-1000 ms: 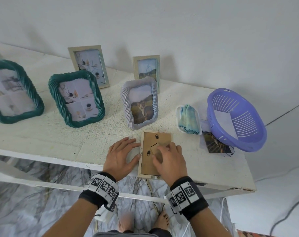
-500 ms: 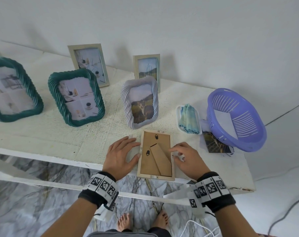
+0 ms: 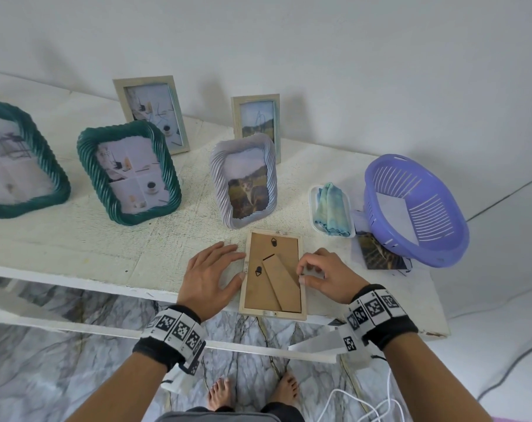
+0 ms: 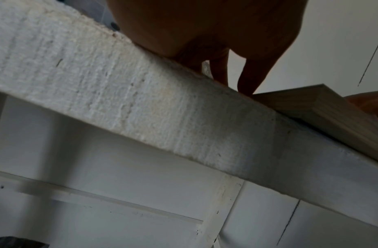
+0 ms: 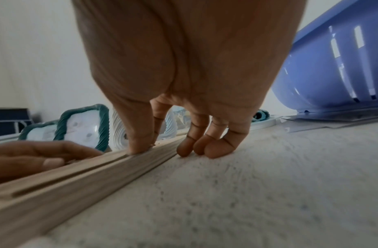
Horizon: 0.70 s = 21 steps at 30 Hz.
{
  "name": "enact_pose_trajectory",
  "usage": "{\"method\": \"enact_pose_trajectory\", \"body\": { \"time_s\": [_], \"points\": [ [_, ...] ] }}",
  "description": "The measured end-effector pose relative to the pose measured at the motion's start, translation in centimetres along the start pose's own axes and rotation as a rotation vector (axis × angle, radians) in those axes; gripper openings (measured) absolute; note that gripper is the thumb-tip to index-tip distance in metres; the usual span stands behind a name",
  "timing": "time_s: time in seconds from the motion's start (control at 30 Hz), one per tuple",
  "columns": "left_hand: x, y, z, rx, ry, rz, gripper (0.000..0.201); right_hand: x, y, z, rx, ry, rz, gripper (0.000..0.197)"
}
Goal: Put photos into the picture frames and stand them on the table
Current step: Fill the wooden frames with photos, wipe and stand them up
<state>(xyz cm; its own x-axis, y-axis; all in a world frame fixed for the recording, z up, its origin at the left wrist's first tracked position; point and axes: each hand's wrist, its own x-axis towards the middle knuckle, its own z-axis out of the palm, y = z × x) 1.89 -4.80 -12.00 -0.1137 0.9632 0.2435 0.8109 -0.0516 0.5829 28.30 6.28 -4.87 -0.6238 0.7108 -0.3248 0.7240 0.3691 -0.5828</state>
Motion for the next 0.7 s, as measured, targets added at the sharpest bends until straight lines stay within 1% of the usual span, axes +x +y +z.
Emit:
{"method": "enact_pose_trajectory", "body": {
  "time_s": [0.13, 0.27, 0.33, 0.4, 0.5, 0.6, 0.7],
  "points": [
    [0.0, 0.1, 0.0, -0.006, 0.003, -0.008, 0.047, -0.5, 0.4, 0.0, 0.004, 0.010, -0.037, 0.017],
    [0.1, 0.2, 0.0, -0.005, -0.002, -0.008, 0.047, -0.5, 0.4, -1.2, 0.074, -0.071, -0.070, 0.018],
    [0.1, 0.2, 0.0, -0.010, 0.000, -0.014, 0.047, -0.1, 0.7, -1.2, 0.055, -0.071, -0.090, 0.022],
    [0.0, 0.2, -0.1, -0.012, 0.002, -0.018, 0.048, 0.1, 1.0, -1.0, 0.025, -0.069, -0.078, 0.024],
    [0.0, 0.5, -0.1, -0.013, 0.006, -0.018, 0.048, 0.2, 0.9, -0.8, 0.003, -0.081, -0.048, 0.012],
    [0.0, 0.6, -0.1, -0.016, 0.007, -0.017, 0.048, 0.2, 0.7, -0.7, -0.004, -0.073, -0.043, 0.017],
    [0.0, 0.4, -0.2, -0.018, 0.013, -0.014, 0.047, 0.3, 0.7, 0.1, -0.046, -0.029, -0.053, 0.011]
  ]
}}
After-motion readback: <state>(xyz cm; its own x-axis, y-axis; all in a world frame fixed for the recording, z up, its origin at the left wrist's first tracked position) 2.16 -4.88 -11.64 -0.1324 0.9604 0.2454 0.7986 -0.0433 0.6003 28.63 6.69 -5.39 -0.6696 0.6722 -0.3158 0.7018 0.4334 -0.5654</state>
